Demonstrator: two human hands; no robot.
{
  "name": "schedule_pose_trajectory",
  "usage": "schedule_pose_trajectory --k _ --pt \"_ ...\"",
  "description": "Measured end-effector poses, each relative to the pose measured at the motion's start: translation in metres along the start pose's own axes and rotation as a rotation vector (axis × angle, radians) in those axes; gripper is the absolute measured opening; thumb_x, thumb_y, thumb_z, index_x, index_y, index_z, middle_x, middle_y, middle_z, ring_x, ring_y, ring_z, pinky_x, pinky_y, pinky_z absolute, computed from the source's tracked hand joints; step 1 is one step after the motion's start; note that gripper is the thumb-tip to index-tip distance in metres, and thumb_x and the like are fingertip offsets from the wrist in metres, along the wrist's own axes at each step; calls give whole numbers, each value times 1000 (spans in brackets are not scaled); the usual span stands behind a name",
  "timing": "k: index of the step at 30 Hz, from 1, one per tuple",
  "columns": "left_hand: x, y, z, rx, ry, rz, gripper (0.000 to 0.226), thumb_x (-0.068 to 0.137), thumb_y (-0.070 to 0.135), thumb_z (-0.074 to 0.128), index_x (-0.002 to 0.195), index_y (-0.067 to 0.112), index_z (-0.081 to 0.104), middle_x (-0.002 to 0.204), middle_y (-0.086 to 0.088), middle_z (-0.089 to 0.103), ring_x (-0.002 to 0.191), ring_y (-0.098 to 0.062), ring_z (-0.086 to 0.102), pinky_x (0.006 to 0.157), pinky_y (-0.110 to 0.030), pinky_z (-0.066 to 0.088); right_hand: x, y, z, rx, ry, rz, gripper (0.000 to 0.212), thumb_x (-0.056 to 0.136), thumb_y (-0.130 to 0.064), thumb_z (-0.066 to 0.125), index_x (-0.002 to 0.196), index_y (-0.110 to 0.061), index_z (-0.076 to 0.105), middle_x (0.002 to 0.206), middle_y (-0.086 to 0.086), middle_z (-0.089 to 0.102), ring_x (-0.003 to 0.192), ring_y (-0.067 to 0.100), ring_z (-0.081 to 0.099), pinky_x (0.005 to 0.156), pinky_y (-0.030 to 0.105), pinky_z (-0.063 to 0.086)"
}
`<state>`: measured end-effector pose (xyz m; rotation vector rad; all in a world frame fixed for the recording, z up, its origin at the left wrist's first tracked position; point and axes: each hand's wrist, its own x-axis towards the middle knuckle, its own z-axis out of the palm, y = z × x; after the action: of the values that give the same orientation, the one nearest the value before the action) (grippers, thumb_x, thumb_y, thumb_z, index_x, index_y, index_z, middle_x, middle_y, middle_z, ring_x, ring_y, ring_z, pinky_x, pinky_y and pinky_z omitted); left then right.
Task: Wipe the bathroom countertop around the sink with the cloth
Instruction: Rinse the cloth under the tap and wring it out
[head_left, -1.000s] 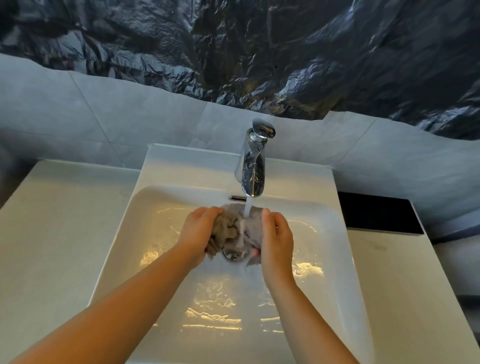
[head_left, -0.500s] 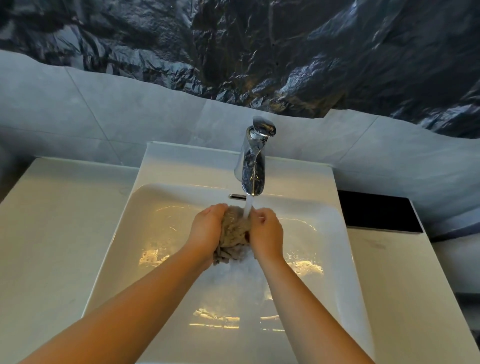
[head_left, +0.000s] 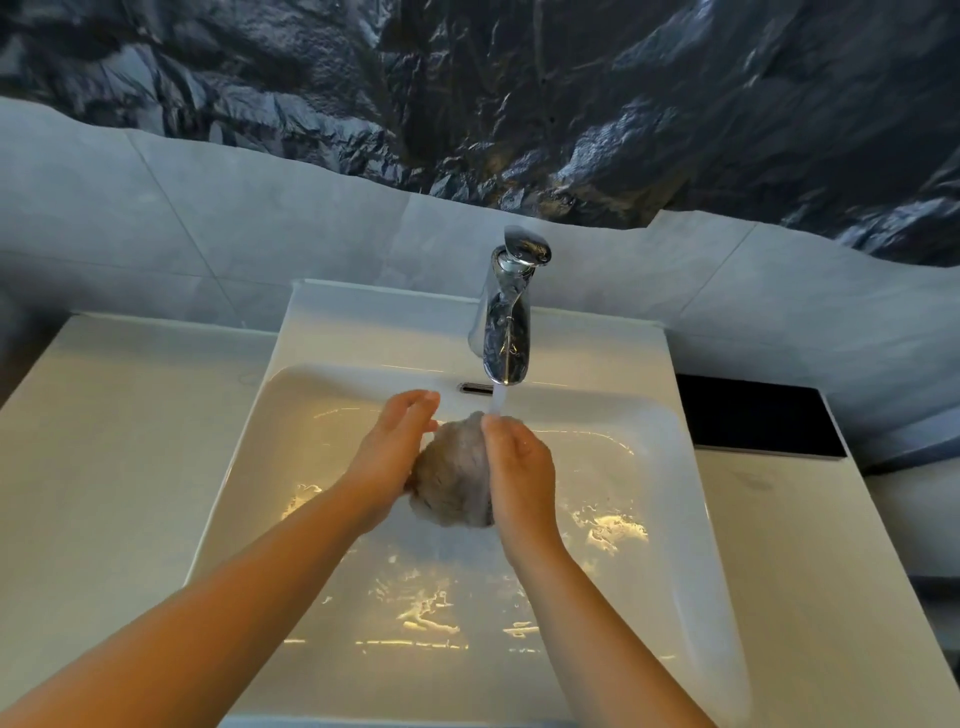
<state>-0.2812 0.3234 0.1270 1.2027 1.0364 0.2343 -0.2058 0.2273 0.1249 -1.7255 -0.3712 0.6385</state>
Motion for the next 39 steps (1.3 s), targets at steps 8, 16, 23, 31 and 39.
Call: schedule_pose_trajectory --k 8,16,23,31,39 --pt "-12 -9 45 34 188 95 56 99 39 35 83 -5 64 75 -26 64 69 -26 62 66 -36 51 -2 7 16 -39 227 -110 31 91 -22 55 61 -14 52 57 -1 53 52 4 47 50 14 39" --pt "-1 -4 33 36 257 137 44 95 45 43 77 13 67 74 -11 69 71 -21 66 65 -32 54 30 16 6 -161 -13 149 38 95 -45 46 72 -19 60 72 0 61 72 15 58 62 25 47" --pt "5 -10 18 31 240 53 34 95 39 46 91 12 65 94 -15 66 93 -27 63 80 -42 54 1 25 1 231 -120 320 40 92 -52 45 113 -22 60 112 7 66 102 23 65 89 47 54" --pt "-12 -17 31 -306 -25 -118 43 98 52 31 116 23 57 111 -10 65 100 -27 64 79 -47 57 -5 2 3 86 34 -100 15 97 -39 47 92 -33 60 92 -16 61 86 5 61 67 15 53" --pt "1 -14 45 -1 209 52 46 98 49 26 77 28 61 84 -9 68 84 -25 66 81 -45 55 -3 21 11 6 -24 -9 27 99 -41 40 114 -24 54 103 0 65 91 12 66 77 26 57"
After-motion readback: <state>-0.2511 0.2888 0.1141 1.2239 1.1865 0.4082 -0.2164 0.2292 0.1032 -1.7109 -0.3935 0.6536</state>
